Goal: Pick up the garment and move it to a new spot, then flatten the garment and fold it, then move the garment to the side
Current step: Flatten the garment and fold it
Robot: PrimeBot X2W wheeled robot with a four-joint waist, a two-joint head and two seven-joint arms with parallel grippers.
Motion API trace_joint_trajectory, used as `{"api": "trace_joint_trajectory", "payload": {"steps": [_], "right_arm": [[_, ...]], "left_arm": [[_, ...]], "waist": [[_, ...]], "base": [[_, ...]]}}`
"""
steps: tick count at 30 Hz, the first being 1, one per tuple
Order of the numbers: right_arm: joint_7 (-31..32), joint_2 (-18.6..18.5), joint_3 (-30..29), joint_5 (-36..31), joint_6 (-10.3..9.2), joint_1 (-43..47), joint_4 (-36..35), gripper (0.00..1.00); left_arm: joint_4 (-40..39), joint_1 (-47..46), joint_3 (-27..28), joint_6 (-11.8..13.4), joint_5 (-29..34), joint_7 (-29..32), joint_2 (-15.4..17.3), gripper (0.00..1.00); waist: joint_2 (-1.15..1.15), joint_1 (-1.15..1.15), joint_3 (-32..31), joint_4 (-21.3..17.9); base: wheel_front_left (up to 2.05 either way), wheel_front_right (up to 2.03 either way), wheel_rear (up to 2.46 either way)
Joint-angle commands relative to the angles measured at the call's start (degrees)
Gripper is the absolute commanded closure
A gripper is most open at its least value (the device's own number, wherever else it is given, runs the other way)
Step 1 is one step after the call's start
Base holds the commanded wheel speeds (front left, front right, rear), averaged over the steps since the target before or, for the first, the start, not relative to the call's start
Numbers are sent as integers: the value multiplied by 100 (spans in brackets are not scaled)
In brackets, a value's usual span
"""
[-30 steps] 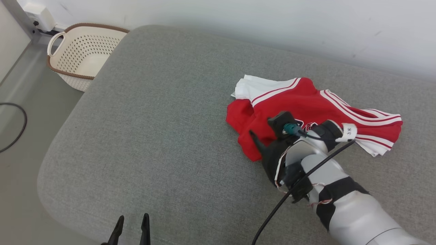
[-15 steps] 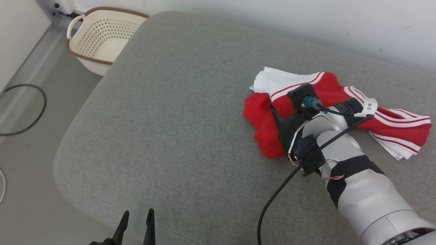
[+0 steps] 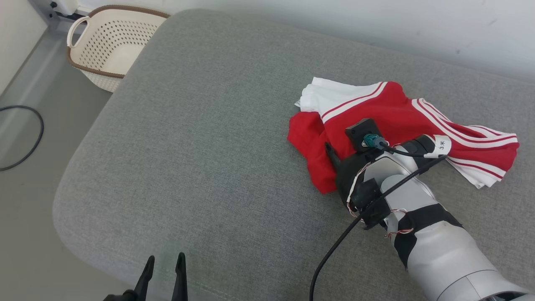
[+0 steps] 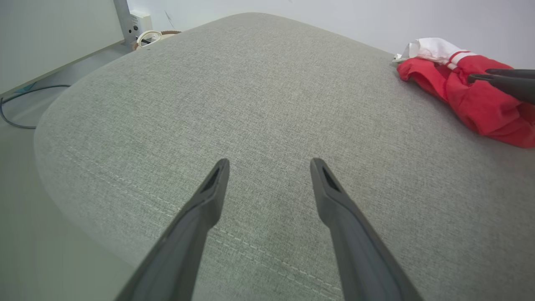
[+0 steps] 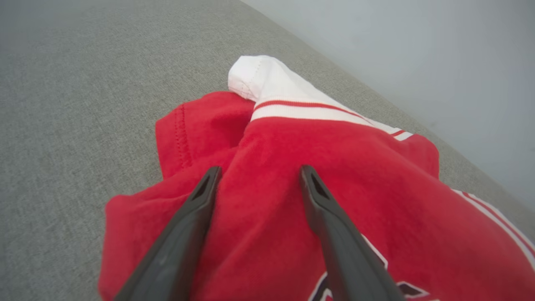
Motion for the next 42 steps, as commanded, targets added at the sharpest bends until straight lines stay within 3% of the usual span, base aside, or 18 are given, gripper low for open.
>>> {"api": "trace_joint_trajectory", "payload": {"steps": [1, 3, 4, 5, 6, 7, 11, 21, 25, 30, 31, 33, 36, 42], "right_arm": [[68, -2, -4, -48, -3, 61, -9, 7], [119, -4, -5, -82, -3, 54, 8, 10], [186, -5, -13, -93, -3, 45, 32, 30], [257, -14, -41, -94, -3, 43, 70, 44], [315, -26, -40, -133, -3, 34, 94, 66], [371, -25, -76, -99, -3, 44, 124, 100], [256, -14, -151, 25, -3, 37, 72, 100], [-1051, -90, -401, 484, -3, -471, -710, 100], [-1149, -260, -559, 324, -3, -955, -742, 100], [-774, -563, -955, -23, -3, -1489, -89, 100], [-371, -545, -1134, -92, -3, -1589, 295, 0], [-121, -472, -1226, -65, -1, -1711, 559, 0], [-306, -443, -1222, -29, -1, -1760, 679, 0], [-817, -402, -1180, 172, -2, -1600, 779, 0]], "left_arm": [[10, -109, -12, -20, -17, -24, 4, 0], [11, -136, -27, -22, -27, -24, 4, 0], [15, -161, -44, -22, -41, -24, 3, 0], [21, -186, -72, -25, -42, -24, 4, 0], [22, -207, -91, -16, -54, -24, 4, 0], [27, -232, -105, -13, -62, -24, 5, 0], [34, -176, -86, -6, -70, -24, 4, 0], [46, -22, -83, -74, -162, -24, 2, 0], [40, -196, -309, -93, -227, -24, 5, 0], [55, -388, -719, -127, -339, -23, 5, 0], [58, -406, -832, -127, -363, -24, 4, 0], [61, -371, -875, -94, -364, -24, 7, 0], [44, -265, -841, -54, -364, -24, 3, 0], [48, -212, -665, -70, -256, -23, 3, 0]], "waist": [[0, 0, 37, -61], [0, 0, 51, -61], [0, 0, 67, -52], [0, 0, 78, -31], [0, 0, 86, -8], [0, 0, 91, 26], [0, 0, 98, 135], [0, 0, 210, 279], [0, 0, 339, 477], [0, 0, 491, 907], [0, 0, 532, 1040], [0, 0, 557, 1107], [0, 0, 558, 1089], [0, 0, 438, 693]], "base": [[0, 0, 0], [0, 0, 0], [0, 0, 0], [0, 0, 0], [0, 0, 0], [0, 0, 0], [0, 0, 0], [0, 0, 0], [0, 0, 0], [0, 0, 0], [0, 0, 0], [0, 0, 0], [0, 0, 0], [0, 0, 0]]}}
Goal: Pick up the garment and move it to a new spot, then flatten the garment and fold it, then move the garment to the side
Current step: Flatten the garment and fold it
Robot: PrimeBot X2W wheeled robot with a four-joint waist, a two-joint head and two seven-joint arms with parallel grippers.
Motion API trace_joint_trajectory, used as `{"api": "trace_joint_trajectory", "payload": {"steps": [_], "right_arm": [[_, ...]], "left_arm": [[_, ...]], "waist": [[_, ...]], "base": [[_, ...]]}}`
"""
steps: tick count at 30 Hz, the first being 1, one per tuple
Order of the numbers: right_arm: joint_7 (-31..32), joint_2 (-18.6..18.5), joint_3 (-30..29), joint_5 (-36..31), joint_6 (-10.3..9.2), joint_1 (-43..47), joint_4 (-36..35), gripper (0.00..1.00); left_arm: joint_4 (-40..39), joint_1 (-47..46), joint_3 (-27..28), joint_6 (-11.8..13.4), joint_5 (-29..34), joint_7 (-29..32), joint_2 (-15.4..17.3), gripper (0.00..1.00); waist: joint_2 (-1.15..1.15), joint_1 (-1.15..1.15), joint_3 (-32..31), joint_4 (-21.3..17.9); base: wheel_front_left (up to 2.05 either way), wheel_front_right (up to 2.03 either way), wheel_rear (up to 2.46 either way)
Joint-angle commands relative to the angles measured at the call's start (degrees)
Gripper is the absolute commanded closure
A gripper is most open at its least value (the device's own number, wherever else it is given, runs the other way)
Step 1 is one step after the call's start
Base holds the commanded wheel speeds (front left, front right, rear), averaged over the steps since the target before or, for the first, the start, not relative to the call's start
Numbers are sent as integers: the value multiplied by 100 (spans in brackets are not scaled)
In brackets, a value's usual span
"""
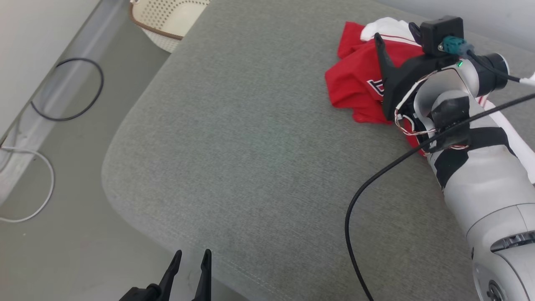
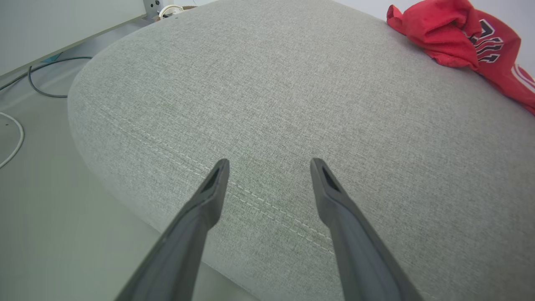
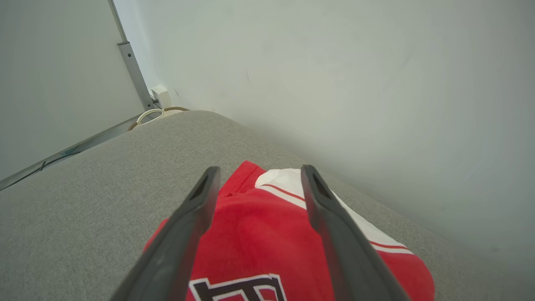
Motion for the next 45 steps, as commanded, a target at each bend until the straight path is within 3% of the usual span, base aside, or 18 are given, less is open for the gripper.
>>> {"api": "trace_joint_trajectory", "payload": {"steps": [1, 12, 21, 26, 35, 45], "right_arm": [[-167, -55, -14, 111, 0, 175, 46, 0], [-587, -325, -182, 673, 0, 1169, -201, 0], [-618, -402, -240, 1455, 0, 2841, -1504, 0], [-619, -380, 84, 1681, 0, 3601, -2271, 0], [-358, -423, 364, 1738, 0, 4119, -2816, 0], [-46, -328, 294, 1928, 0, 3986, -2651, 0]], "left_arm": [[-12, -9, 53, -41, 98, -22, 2, 0], [-11, -41, 218, -136, 352, -22, 7, 0], [17, 176, 398, -235, 464, -22, 4, 0], [25, 195, 458, -286, 547, -22, 3, 0], [18, 176, 442, -291, 554, -22, 5, 0], [30, 122, 413, -303, 498, -22, 6, 0]], "waist": [[-1, -1, -140, -346], [-1, -1, -435, -994], [-1, -1, -705, -1390], [-1, -1, -807, -1548], [-1, -1, -808, -1623], [-1, -1, -703, -1408]], "base": [[0, 0, 0], [0, 0, 0], [0, 0, 0], [0, 0, 0], [0, 0, 0], [0, 0, 0]]}}
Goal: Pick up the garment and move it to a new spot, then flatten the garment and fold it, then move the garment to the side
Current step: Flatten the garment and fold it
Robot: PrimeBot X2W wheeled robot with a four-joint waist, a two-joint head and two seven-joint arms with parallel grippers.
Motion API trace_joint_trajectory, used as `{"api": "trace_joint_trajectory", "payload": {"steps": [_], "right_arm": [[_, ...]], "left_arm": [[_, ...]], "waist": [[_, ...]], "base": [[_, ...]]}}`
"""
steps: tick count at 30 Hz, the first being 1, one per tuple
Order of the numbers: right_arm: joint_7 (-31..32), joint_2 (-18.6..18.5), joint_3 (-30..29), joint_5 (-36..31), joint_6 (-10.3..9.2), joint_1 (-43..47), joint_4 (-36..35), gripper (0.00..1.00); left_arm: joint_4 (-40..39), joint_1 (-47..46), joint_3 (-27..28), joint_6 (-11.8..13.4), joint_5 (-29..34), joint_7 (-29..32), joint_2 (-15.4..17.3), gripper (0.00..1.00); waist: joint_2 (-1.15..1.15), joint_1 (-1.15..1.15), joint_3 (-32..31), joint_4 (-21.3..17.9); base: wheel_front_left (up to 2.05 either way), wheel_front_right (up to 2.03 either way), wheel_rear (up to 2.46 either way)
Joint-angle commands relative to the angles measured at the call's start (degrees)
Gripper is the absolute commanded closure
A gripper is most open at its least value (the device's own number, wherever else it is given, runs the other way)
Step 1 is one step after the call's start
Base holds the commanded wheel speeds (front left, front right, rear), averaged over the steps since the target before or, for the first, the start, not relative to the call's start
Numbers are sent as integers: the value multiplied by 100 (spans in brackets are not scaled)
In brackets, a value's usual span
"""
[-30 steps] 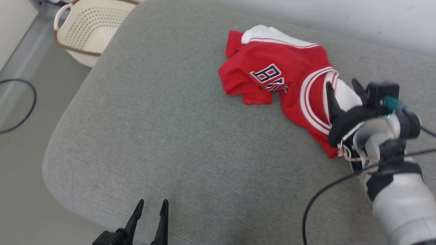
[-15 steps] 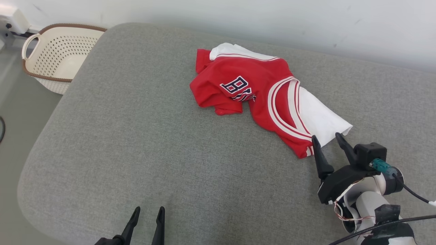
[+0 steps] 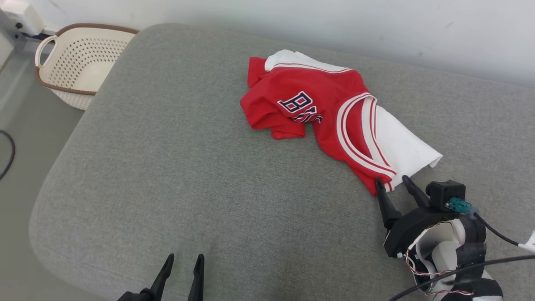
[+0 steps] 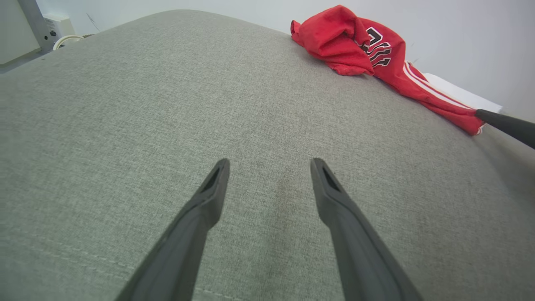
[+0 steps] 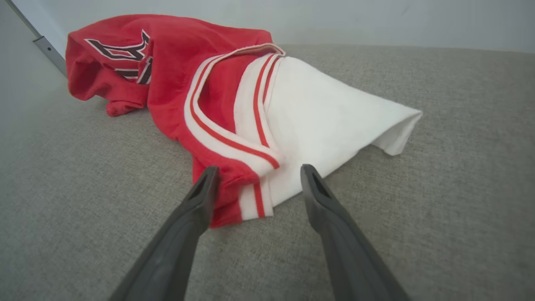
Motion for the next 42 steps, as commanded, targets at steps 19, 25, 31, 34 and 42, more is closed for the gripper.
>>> {"api": "trace_joint_trajectory", "payload": {"steps": [19, 25, 31, 34, 42], "right_arm": [[-235, 252, 515, 353, 0, -567, 176, 100], [-161, 569, 934, 1045, 0, -811, -627, 100], [-134, 693, 903, 1892, 0, -973, -1579, 100], [-153, 600, 525, 2125, 0, -951, -1685, 100], [147, -230, -610, 1343, 1, -352, -159, 96]], "left_arm": [[45, 8, 36, 49, -108, -22, 8, 0], [92, 144, 81, 42, -103, -22, 6, 0], [107, 223, 93, 36, -118, -22, 6, 0], [117, 278, 122, 35, -130, -22, 6, 0], [105, 181, 56, 20, -167, -22, 6, 0]], "waist": [[0, 0, 34, 207], [0, 0, -126, 126], [0, 0, -260, 10], [0, 0, -298, -66], [0, 0, -315, -178]], "base": [[0, 0, 0], [0, 0, 0], [0, 0, 0], [0, 0, 0], [0, 0, 0]]}}
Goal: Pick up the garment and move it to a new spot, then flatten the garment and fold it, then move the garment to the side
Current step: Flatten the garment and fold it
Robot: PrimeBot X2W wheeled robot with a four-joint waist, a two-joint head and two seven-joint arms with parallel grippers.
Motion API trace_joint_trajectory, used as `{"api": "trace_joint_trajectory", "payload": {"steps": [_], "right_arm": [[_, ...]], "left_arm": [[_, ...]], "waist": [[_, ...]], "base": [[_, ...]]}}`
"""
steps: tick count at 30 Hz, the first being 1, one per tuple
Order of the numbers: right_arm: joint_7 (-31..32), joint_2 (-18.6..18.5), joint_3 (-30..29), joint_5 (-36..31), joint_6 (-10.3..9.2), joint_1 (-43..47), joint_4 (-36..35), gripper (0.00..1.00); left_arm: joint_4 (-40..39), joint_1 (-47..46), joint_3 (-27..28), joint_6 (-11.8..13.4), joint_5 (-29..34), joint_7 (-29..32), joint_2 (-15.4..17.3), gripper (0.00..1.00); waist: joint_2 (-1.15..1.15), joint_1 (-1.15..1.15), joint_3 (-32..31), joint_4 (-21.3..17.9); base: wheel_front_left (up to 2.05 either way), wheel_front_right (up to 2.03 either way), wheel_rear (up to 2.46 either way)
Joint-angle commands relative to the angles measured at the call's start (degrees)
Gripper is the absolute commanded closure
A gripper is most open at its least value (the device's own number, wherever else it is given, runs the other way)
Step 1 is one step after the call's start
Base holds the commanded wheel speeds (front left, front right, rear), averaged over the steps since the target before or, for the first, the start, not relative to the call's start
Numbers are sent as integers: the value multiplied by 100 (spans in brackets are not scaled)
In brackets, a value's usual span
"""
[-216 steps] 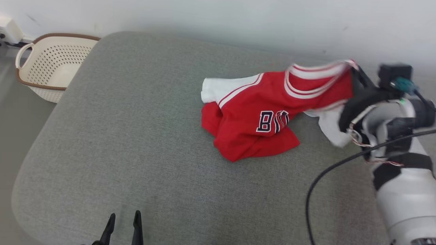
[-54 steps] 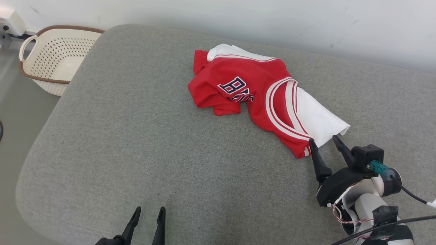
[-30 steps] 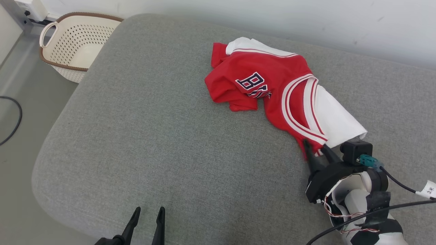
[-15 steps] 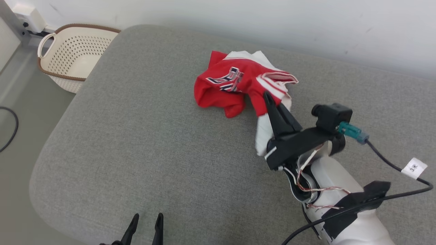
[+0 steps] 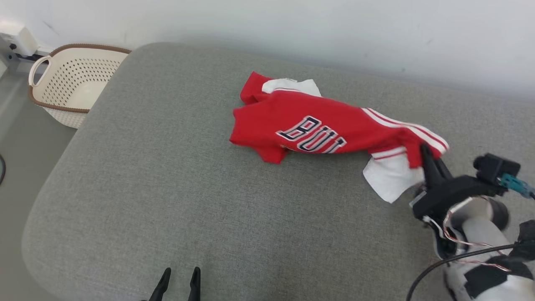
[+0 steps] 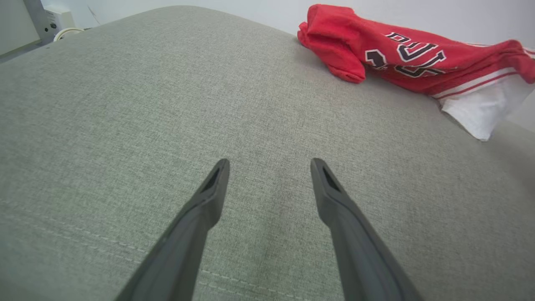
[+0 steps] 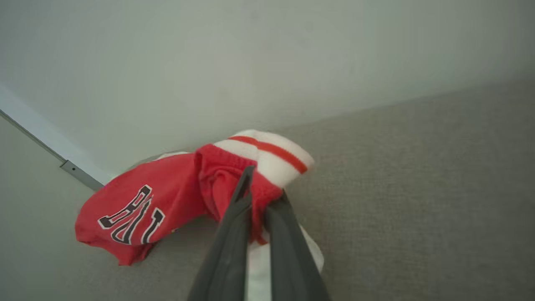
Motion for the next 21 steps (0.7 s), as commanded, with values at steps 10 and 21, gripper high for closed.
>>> {"api": "trace_joint_trajectory", "payload": {"steps": [10, 21], "right_arm": [[-512, -347, -1121, -1380, 2, -143, 1267, 0], [-687, 219, -508, -2415, 2, 412, 414, 0]], "left_arm": [[38, -27, 40, -59, 43, -22, 5, 0], [39, 104, 81, -89, 62, -22, 5, 0]], "waist": [[0, 0, 12, -162], [0, 0, -143, -290]], "base": [[0, 0, 0], [0, 0, 0]]}}
